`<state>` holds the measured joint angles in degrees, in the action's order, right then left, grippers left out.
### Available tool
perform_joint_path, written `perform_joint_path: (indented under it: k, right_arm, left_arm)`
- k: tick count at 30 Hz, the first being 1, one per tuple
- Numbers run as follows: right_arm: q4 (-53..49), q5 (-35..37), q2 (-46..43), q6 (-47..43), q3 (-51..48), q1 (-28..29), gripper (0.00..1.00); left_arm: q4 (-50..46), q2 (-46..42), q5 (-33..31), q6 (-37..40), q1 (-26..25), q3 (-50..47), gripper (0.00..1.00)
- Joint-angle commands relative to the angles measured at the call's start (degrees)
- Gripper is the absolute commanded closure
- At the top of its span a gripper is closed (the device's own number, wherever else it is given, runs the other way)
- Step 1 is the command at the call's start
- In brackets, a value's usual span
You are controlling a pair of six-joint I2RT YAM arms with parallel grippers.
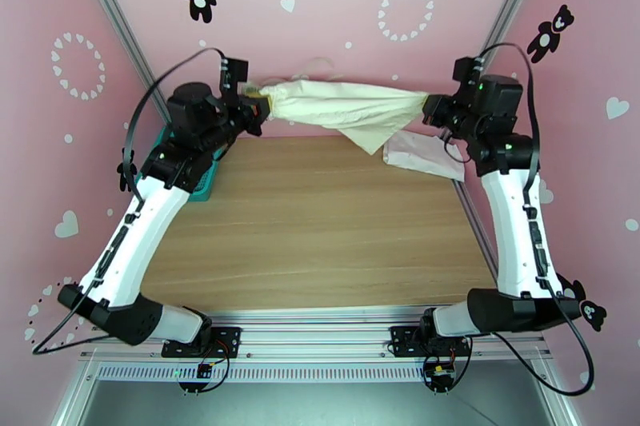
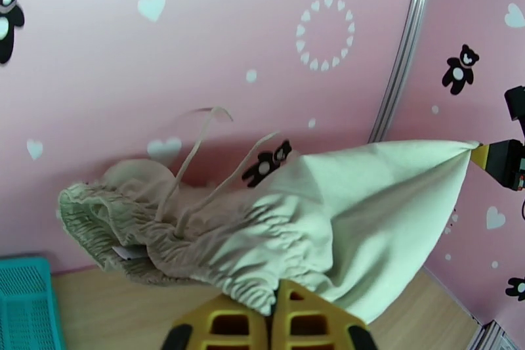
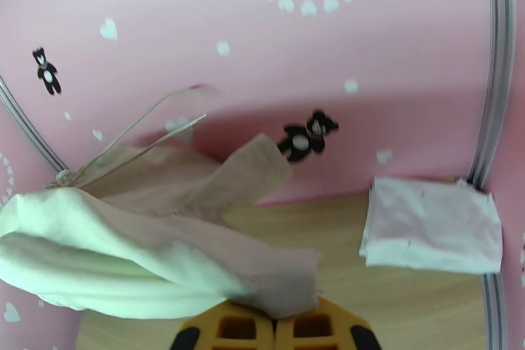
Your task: Fold and stack the mixed laundry pile
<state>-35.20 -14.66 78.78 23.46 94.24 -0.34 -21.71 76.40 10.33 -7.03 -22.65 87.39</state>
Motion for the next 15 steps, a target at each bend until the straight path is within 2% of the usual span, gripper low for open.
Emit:
perform_joint_path:
  k: [1,3,4,5,6,7,9,10,15]
  right_arm:
    - [3.8,-1.3,-5.2,0.0,-18.4,0.2,1.0]
    - [5.1,-1.5,-8.3,-0.2,-30.1,1.0,1.0]
    - [5.8,-1.8,-9.6,0.2,-36.1,1.5,1.0]
    - [6.5,-2.0,-10.6,0.8,-40.8,2.0,1.0]
    - [7.4,-2.0,-11.8,2.1,-46.1,2.7,1.0]
    - [8.4,-2.2,-13.0,3.8,-51.0,3.2,0.85]
    - [7.8,-0.4,-15.6,6.6,-57.4,4.0,0.54]
    - [6.3,1.5,-17.4,7.4,-59.4,4.1,0.46]
    - [0.4,6.4,-24.6,5.8,-56.7,4.1,0.34]
  left_arm:
    - [8.1,-5.4,0.3,-6.3,0.1,-19.4,0.96]
    - [12.5,-8.7,0.7,-10.6,-0.3,-31.6,0.91]
    - [14.9,-10.0,0.7,-13.1,-0.8,-37.4,0.83]
    - [16.6,-10.6,0.7,-15.0,-1.5,-42.2,0.73]
    - [17.8,-11.1,0.2,-16.7,-2.9,-46.8,0.55]
    - [17.7,-11.1,-1.8,-18.2,-4.5,-49.9,0.41]
    - [15.8,-11.2,-6.5,-20.9,-7.9,-53.5,0.35]
    - [14.8,-11.4,-8.1,-22.3,-9.1,-54.6,0.34]
    - [2.7,-13.1,-14.5,-25.8,-10.9,-50.4,0.32]
